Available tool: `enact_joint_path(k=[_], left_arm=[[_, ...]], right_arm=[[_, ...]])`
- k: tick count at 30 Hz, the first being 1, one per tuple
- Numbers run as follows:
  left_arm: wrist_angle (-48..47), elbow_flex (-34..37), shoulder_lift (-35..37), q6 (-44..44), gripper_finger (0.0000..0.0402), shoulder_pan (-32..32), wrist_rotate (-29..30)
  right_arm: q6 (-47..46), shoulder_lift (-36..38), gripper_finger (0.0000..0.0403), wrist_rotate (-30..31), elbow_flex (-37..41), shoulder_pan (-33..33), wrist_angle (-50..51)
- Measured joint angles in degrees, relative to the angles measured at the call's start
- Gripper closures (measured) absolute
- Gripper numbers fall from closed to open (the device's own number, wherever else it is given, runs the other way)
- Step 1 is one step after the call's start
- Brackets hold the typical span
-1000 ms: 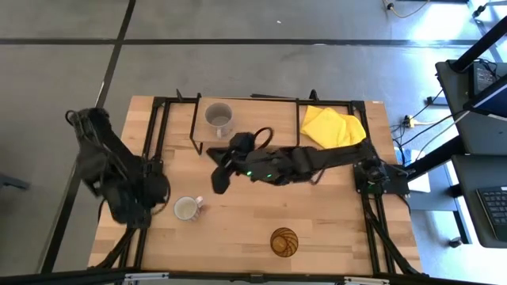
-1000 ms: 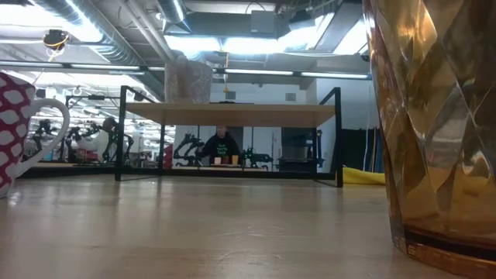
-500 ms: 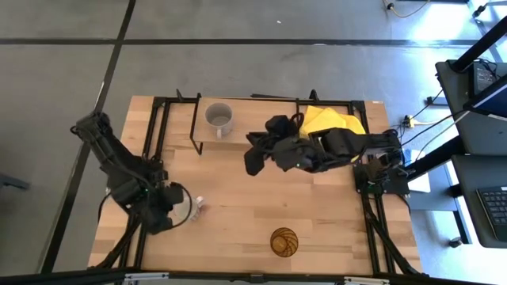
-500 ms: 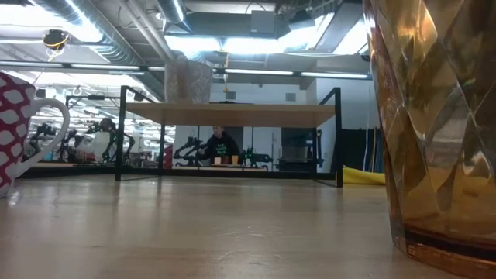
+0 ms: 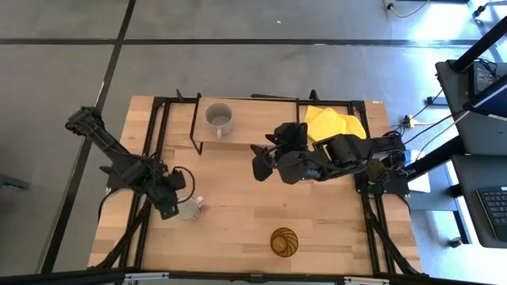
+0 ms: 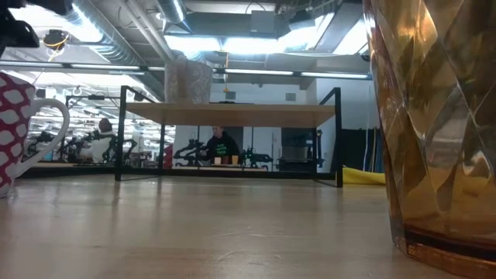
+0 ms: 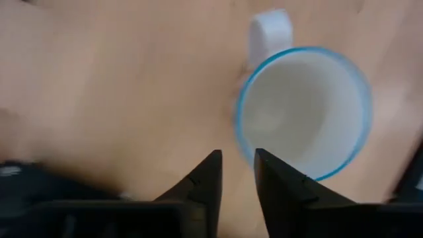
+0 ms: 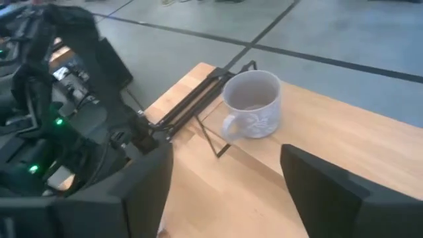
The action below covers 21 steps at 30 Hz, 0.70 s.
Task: Stack small to large cups/mugs on shelf
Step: Put the red and white mug on the shelf
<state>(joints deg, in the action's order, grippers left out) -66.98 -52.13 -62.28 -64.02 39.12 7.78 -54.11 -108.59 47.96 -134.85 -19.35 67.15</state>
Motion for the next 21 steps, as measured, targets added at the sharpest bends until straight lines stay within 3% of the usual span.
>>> enact_joint_path(k=[6, 11, 21], left_arm=[[3.3, 0.6, -0.6, -1.6, 0.0289, -3.0, -2.6], [-0.8, 0.7, -0.7, -5.4, 0.0289, -4.4, -2.6], [3.2, 1.2, -0.7, -11.3, 0.0289, -4.0, -2.6]], right_arm=[[-3.0, 0.0, 0.0121, 0.5, 0.0, 0.3, 2.4], [-3.3, 0.0, 0.0129, 0.7, 0.0, 0.4, 1.9], [-3.3, 0.0, 0.0131, 2.1, 0.0, 0.4, 0.8]])
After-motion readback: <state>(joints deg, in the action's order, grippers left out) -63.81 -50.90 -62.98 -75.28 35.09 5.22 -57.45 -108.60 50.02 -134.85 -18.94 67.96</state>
